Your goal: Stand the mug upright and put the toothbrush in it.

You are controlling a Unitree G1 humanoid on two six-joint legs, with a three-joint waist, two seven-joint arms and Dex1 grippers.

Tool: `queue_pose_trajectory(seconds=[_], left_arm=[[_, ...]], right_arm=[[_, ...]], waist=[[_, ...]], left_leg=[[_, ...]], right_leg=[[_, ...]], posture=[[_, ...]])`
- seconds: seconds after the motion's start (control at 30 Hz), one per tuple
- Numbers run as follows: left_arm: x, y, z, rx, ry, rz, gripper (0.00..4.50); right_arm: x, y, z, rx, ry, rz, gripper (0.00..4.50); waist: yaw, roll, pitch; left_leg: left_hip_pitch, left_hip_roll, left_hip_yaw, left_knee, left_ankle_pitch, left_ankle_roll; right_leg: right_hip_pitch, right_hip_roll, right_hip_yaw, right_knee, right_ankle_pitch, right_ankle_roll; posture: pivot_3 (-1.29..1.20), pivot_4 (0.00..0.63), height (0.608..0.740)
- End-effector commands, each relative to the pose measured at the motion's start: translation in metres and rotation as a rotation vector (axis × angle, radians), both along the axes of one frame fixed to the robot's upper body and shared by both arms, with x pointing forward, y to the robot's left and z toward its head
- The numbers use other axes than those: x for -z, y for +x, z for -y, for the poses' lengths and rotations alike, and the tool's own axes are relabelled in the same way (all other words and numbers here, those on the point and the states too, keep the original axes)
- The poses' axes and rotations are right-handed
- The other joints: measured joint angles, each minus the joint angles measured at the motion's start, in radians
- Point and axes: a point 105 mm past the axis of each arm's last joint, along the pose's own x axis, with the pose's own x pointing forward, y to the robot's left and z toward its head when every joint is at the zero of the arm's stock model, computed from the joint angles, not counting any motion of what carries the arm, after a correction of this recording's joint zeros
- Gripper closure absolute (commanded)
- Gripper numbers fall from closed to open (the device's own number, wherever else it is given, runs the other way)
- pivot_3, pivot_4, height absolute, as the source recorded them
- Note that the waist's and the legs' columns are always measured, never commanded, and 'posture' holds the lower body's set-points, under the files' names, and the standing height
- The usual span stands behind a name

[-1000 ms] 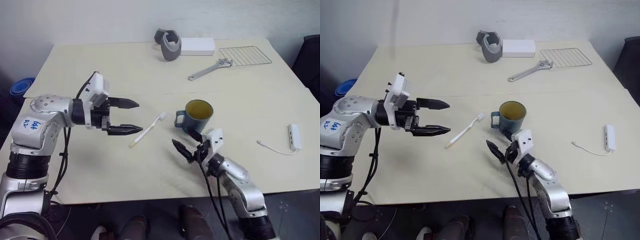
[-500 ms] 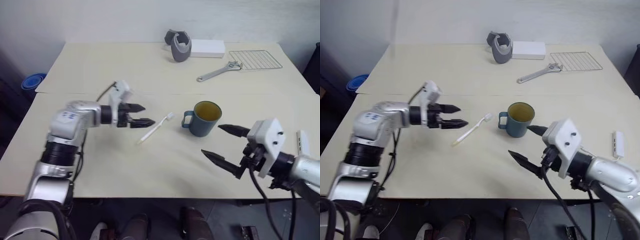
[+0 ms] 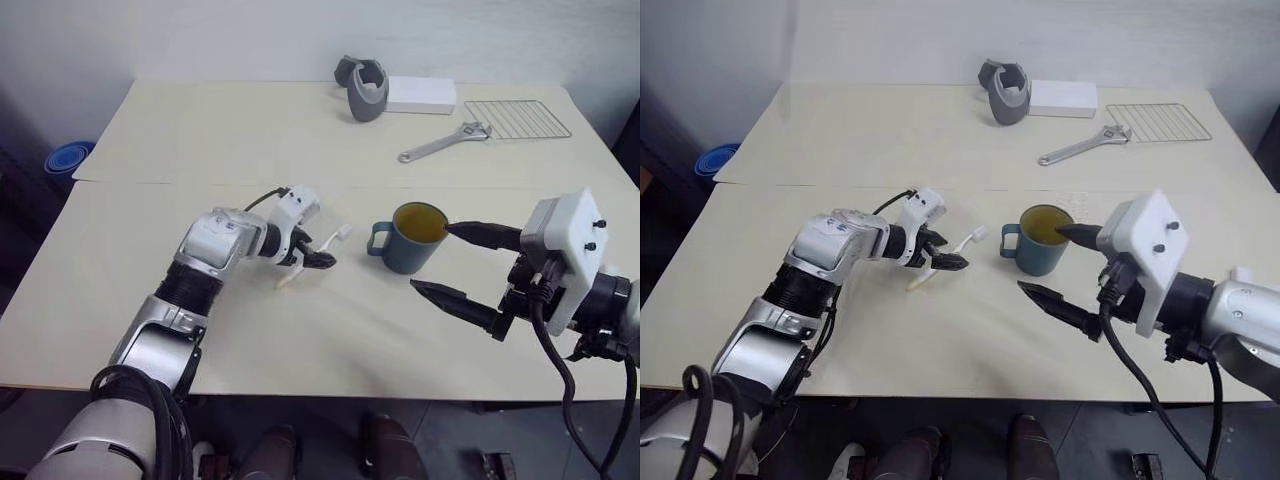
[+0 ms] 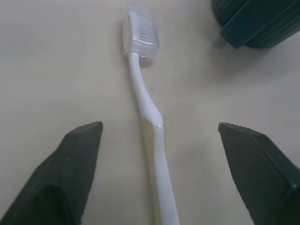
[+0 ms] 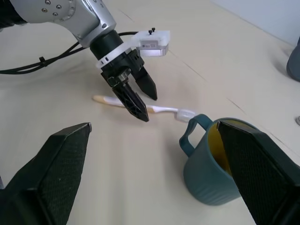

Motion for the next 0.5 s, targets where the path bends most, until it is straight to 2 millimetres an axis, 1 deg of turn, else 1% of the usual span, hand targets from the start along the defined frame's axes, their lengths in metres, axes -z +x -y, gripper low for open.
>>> queue_pose_trajectory(seconds=[0.03,0.2,0.23,0.33,0.37,0.5], left_arm=[[0.002,0.001,-0.002,-0.001,0.013,-0.015,1.46],[0.008,0.001,-0.004,-0.013,0.024,-0.030,2.97],[0.009,0.001,-0.006,-0.019,0.033,-0.026,3.21],[0.009,0.004,-0.013,-0.046,0.037,-0.020,4.17],[0.009,0.005,-0.014,-0.057,0.032,-0.022,4.37],[0.006,0.015,-0.022,-0.158,-0.031,-0.039,4.38]], right_arm=[[-0.007,0.001,0.005,0.039,-0.013,0.051,0.00],[-0.005,0.002,0.009,0.057,-0.017,0.053,0.00],[-0.004,0.002,0.010,0.063,-0.018,0.051,0.00],[-0.001,0.003,0.013,0.075,-0.022,0.044,0.00],[0.000,0.003,0.014,0.077,-0.023,0.043,0.00],[0.006,0.003,0.020,0.108,0.008,0.009,0.00]], waist=[[-0.001,0.000,0.000],[0.000,0.000,0.000],[0.000,0.000,0.000],[0.000,0.000,0.000],[0.000,0.000,0.000],[0.000,0.000,0.000]], left_leg=[[0.000,0.000,0.000,0.000,0.000,0.000],[0.000,0.000,0.000,0.000,0.000,0.000],[0.000,0.000,0.000,0.000,0.000,0.000],[0.000,0.000,0.000,0.000,0.000,0.000],[0.000,0.000,0.000,0.000,0.000,0.000],[0.000,0.000,0.000,0.001,0.000,0.000]], right_leg=[[0.000,0.000,0.000,0.000,0.000,0.000],[0.000,0.000,0.000,0.000,0.000,0.000],[0.000,0.000,0.000,0.000,0.000,0.000],[0.000,0.000,0.000,0.000,0.000,0.000],[0.000,0.000,0.000,0.000,0.000,0.000],[0.000,0.000,0.000,0.001,0.000,0.000]], posture=[[0.00,0.150,0.740],[0.00,0.150,0.740],[0.00,0.150,0.740],[0.00,0.150,0.740],[0.00,0.150,0.740],[0.00,0.150,0.740]])
